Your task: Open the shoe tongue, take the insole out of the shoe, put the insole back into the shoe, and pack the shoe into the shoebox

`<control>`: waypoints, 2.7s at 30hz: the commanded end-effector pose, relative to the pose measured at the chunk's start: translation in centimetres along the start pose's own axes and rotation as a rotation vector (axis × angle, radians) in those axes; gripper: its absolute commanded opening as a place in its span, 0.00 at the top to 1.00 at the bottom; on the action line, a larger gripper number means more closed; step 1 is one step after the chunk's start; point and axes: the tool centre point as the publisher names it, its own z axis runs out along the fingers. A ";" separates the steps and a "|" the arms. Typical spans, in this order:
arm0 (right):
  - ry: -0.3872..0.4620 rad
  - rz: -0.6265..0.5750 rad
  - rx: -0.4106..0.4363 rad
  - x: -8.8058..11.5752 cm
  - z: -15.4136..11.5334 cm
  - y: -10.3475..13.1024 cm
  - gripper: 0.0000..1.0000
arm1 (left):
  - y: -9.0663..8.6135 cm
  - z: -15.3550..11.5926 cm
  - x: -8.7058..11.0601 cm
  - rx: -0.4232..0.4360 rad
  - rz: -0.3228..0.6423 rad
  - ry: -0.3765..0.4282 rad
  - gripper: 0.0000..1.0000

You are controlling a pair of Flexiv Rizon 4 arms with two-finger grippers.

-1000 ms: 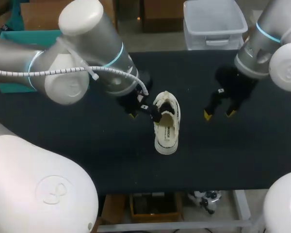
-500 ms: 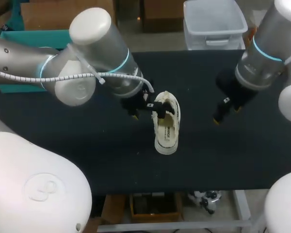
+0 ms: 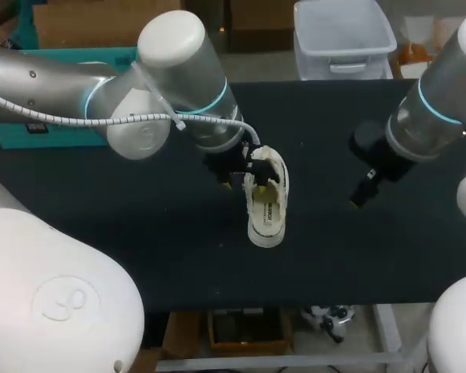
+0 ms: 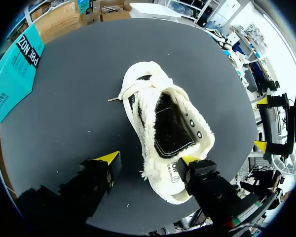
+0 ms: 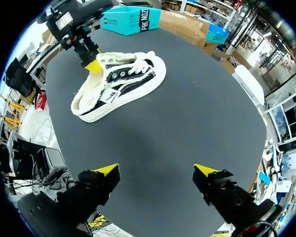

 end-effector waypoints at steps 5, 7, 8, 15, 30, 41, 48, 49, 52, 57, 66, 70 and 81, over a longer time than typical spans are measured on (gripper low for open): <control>0.039 -0.017 0.110 -1.0 0.1 1.0 0.00 | -1.0 2.0 0.3 -0.001 -0.023 -0.045 0.52; 0.042 -0.038 0.120 -1.1 0.3 1.2 0.00 | -1.1 2.3 0.4 -0.001 -0.025 -0.053 0.53; 0.043 -0.047 0.124 -1.2 0.4 1.2 0.00 | -1.1 2.4 0.4 -0.002 -0.025 -0.054 0.52; 0.066 -0.090 0.129 -1.6 0.8 1.1 0.00 | -1.5 3.0 0.4 0.004 -0.032 -0.066 1.00; 0.080 -0.249 0.195 -0.7 1.1 2.9 0.00 | -1.1 -0.6 -1.6 0.045 0.069 -0.001 1.00; 0.039 -0.422 0.269 1.3 0.3 5.4 0.00 | -1.4 -7.3 -4.4 0.126 0.274 0.027 1.00; 0.035 -0.456 0.260 1.8 -0.1 6.0 0.00 | -1.1 -11.9 -6.3 0.155 0.407 0.044 1.00; 0.040 -0.469 0.258 1.9 -0.2 6.2 0.00 | -1.2 -12.4 -6.5 0.152 0.428 0.034 1.00; 0.074 -0.486 0.221 1.8 -0.3 6.5 0.00 | -1.6 -14.4 -7.4 0.147 0.504 0.036 1.00; 0.086 -0.491 0.215 1.8 -0.3 6.6 0.00 | -3.3 -17.6 -9.5 0.127 0.653 0.044 1.00; 0.086 -0.491 0.215 1.8 -0.3 6.6 0.00 | -7.2 -23.3 -14.2 0.103 0.929 0.000 1.00; 0.086 -0.491 0.215 1.8 -0.3 6.6 0.00 | -8.6 -24.8 -16.4 0.090 1.020 -0.021 1.00; 0.086 -0.491 0.215 1.8 -0.3 6.6 0.00 | -15.2 -27.7 -27.8 0.069 1.121 -0.028 1.00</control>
